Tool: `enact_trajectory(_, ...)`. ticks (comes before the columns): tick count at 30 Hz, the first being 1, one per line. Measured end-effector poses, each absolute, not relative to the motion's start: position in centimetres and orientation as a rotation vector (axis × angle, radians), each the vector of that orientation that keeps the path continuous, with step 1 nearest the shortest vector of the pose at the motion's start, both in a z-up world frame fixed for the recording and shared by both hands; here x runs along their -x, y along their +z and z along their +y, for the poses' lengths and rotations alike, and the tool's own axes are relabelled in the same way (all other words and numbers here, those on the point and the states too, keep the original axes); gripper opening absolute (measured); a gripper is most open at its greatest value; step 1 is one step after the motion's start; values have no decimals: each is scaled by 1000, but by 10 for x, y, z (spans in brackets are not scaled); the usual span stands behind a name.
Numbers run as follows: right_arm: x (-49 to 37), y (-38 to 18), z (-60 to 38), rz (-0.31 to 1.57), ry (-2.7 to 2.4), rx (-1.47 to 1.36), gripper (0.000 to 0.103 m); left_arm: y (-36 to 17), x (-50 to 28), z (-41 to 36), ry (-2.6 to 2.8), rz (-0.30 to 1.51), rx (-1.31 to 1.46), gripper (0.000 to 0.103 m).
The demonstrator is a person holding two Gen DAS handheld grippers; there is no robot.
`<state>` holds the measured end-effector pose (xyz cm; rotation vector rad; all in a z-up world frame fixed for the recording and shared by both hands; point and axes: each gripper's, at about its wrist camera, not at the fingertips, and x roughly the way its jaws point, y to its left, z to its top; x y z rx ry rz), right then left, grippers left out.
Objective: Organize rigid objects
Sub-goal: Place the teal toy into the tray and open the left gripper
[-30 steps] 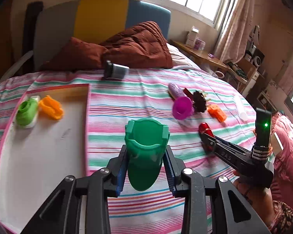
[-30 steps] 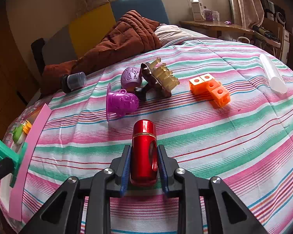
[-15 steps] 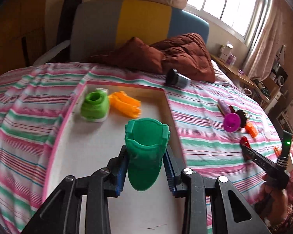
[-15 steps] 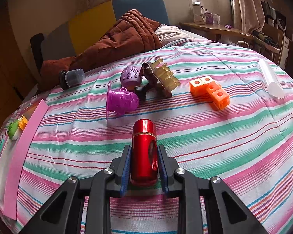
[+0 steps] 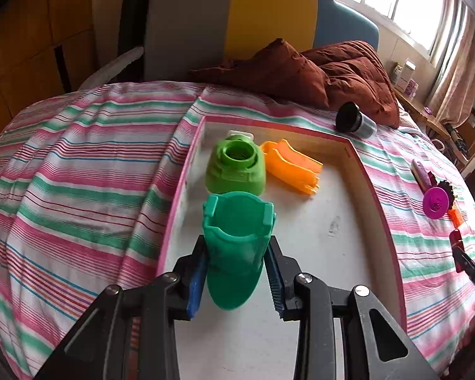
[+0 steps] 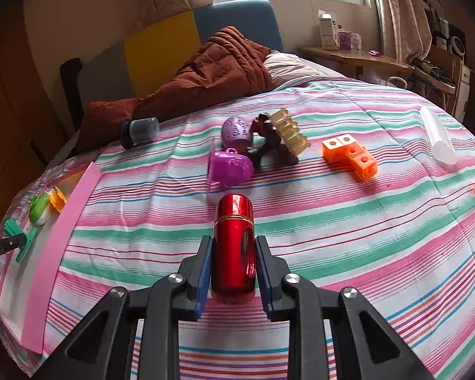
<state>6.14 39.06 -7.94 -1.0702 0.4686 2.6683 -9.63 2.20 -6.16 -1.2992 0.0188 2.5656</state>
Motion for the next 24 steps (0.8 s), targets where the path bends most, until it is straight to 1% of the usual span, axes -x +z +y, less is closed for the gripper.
enact_trajectory(2,-60,-75,381,476,2695,1071,25,-60,95,18,2594,18,1291,59)
enact_trajectory(4,-59,-71,373,497,2718,1068,25,-55,91,11,2597,-41,1253,70)
enact_trajectory(6,-57,-68,366,513,2738,1072,25,-49,83,7,2633,-57,1223,80)
enact_trajectory(11,-49,-62,346,539,2775,1108,25,-39,59,0,2653,-130,1157,85)
enact_trajectory(13,-45,-62,340,563,2787,1124,25,-36,50,0,2651,-153,1144,90)
enact_trajectory(16,-38,-61,329,583,2805,1159,25,-34,38,1,2635,-190,1141,92)
enact_trajectory(19,-30,-60,315,587,2833,1194,25,-33,29,6,2601,-209,1148,92)
enact_trajectory(24,-14,-53,289,561,2901,1233,25,-33,16,16,2574,-175,1142,92)
